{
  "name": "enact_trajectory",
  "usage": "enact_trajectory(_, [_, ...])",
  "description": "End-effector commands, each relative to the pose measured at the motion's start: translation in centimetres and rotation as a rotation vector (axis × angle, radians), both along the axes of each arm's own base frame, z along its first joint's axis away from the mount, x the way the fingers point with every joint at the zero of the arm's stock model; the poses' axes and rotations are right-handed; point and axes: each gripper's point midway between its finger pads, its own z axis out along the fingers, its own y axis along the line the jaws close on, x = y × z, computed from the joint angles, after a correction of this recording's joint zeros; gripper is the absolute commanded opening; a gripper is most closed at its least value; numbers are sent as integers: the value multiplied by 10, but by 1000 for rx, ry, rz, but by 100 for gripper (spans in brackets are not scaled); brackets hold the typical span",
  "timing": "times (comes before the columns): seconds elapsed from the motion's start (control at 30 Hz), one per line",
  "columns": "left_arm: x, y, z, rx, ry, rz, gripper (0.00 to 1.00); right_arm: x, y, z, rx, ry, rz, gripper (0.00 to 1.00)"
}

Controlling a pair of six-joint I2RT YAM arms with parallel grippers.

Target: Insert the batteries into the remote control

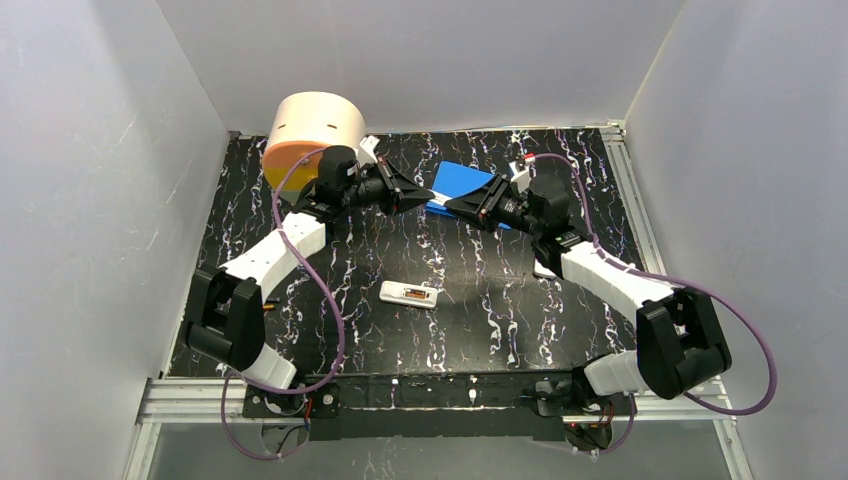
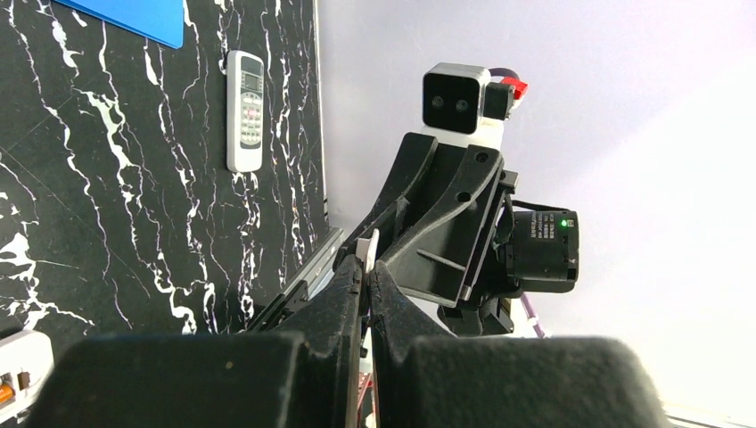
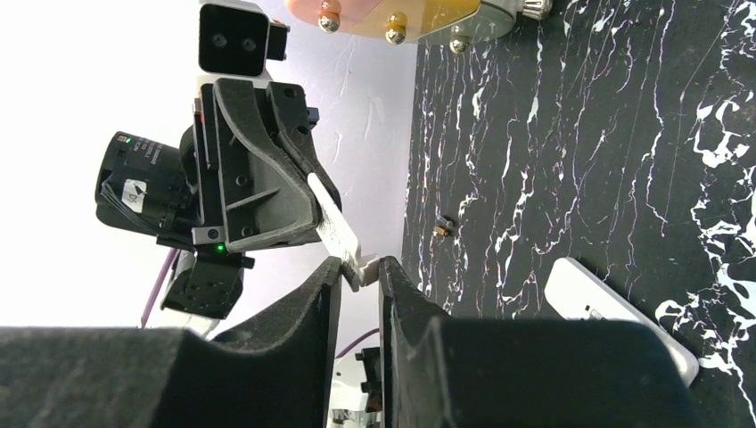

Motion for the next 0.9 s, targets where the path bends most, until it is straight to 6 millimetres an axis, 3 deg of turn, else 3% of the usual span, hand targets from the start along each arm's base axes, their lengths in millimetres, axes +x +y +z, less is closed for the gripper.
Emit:
enact_trajectory(0.0, [-10, 2, 16, -26, -38, -17, 0, 4, 6, 32, 59, -71, 24, 27])
enact_trajectory(0.07, [-12, 3, 15, -29, -34, -18, 0, 5, 6, 28, 58, -58, 17, 28])
enact_trajectory(0.17, [-14, 4, 13, -31, -31, -13, 0, 5, 5, 25, 66, -47, 9, 42])
enact_trajectory(0.27, [-15, 4, 14, -37, -32, -11, 0, 5, 5, 24, 82, -43, 9, 45])
enact_trajectory(0.57, [-16, 6, 7, -34, -23, -7, 2, 2, 8, 28, 95, -52, 37, 13])
enact_trajectory(0.67, [-18, 8, 3, -25, -22, 5, 22, 2, 7, 21, 56, -55, 33, 8])
enact_trajectory(0.77, [-20, 11, -5, -3, -14, 15, 52, 1, 4, 12, -1, -56, 32, 4])
enact_trajectory(0.87, [-25, 15, -14, 30, 13, 18, 68, -1, 1, 1, -33, -41, 40, 1])
